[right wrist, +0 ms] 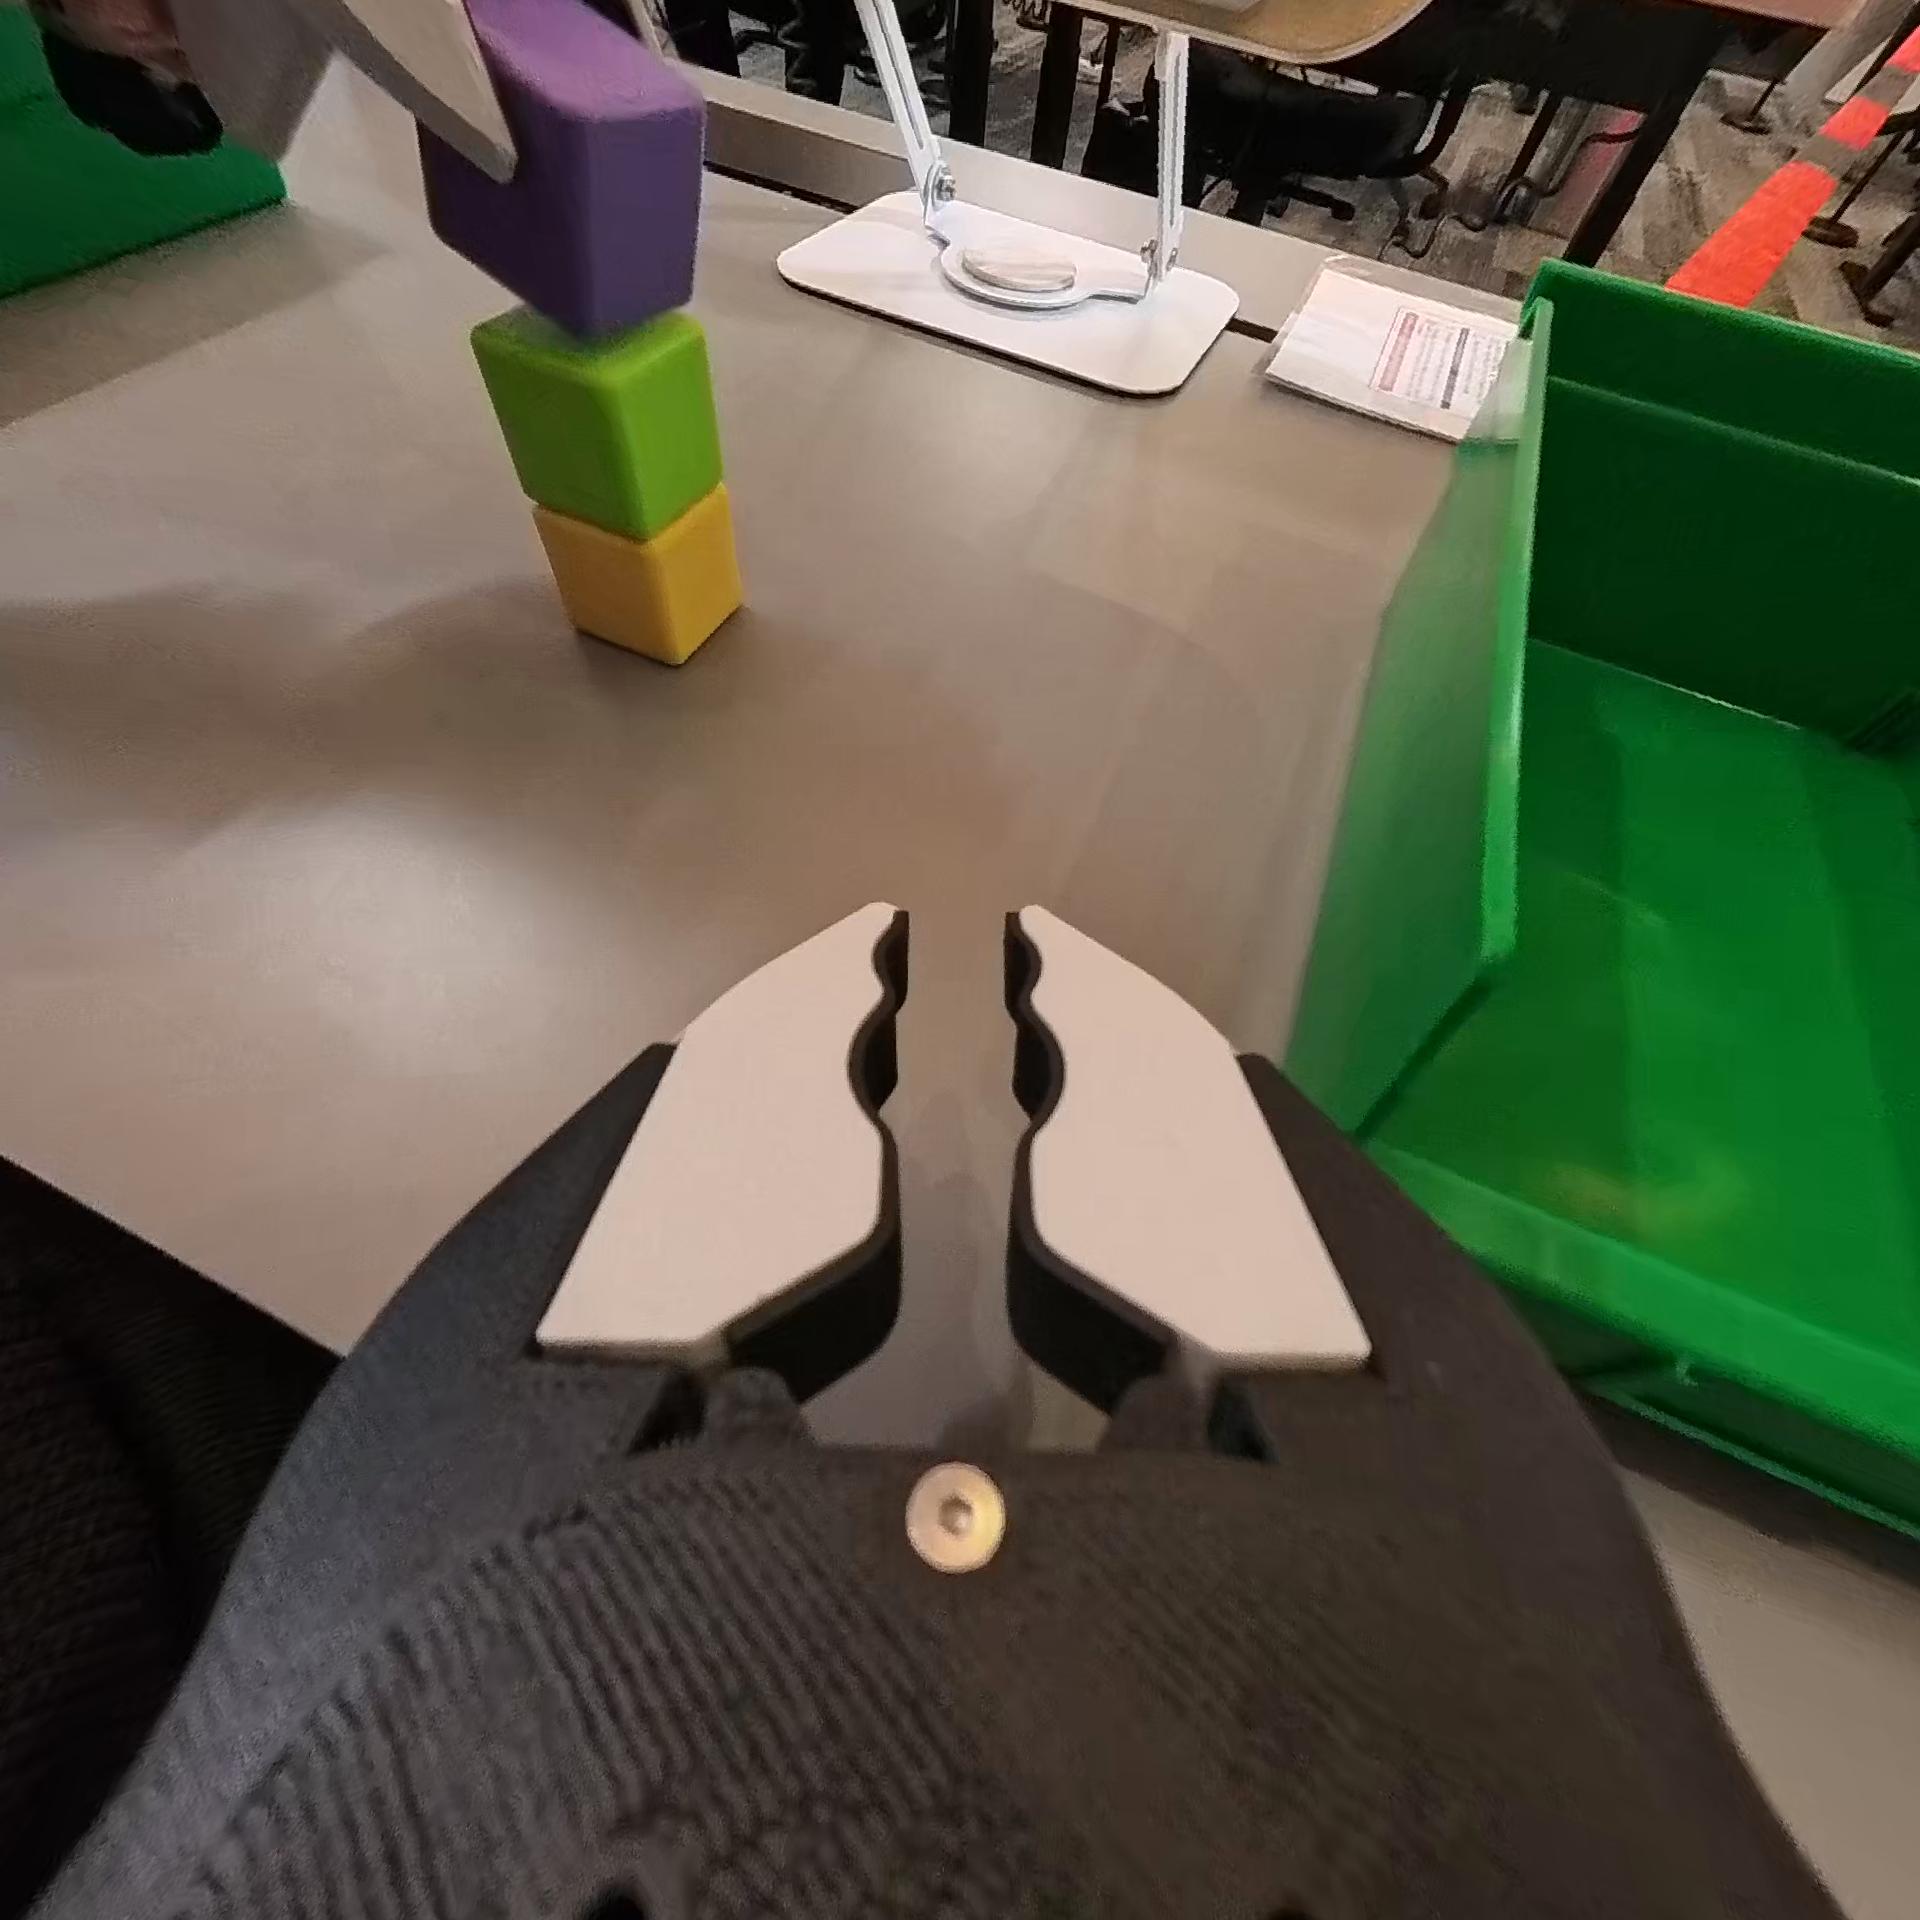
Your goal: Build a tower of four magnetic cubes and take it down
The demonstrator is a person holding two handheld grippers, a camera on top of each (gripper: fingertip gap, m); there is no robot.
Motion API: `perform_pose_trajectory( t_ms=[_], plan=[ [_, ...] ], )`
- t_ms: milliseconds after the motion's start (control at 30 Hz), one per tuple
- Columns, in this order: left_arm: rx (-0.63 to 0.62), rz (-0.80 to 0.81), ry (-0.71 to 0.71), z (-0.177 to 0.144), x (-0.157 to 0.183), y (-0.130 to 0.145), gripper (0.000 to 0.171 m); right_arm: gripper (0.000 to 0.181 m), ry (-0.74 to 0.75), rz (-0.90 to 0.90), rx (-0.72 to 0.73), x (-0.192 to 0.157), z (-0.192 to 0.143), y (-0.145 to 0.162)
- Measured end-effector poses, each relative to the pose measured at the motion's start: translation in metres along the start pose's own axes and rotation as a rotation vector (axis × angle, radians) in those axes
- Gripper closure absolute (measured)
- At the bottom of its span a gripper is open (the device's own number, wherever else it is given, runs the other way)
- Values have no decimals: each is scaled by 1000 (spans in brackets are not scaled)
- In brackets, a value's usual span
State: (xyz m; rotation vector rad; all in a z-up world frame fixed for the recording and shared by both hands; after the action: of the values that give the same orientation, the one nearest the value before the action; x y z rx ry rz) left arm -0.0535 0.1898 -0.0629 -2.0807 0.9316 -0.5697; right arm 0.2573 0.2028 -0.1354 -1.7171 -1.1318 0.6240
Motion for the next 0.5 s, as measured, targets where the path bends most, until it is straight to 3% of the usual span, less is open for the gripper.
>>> perform_pose_trajectory(
  t_ms=[500],
  plan=[
    [30,-22,17,5,-2,7,122,163,-6,-1,1,0,2,-1]
  ],
)
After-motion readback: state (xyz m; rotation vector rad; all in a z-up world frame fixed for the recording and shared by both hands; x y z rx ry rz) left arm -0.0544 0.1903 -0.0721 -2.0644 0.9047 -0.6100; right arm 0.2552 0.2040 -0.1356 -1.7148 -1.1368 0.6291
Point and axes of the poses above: each gripper's, where its closed fingertips meet, z out along the fingers, y out of its underside, x = y × z across the jaws, the point moved 10 cm from there along -z, back along the fingers, and after that the axes turned 1 degree about z, right-handed, at the moved point
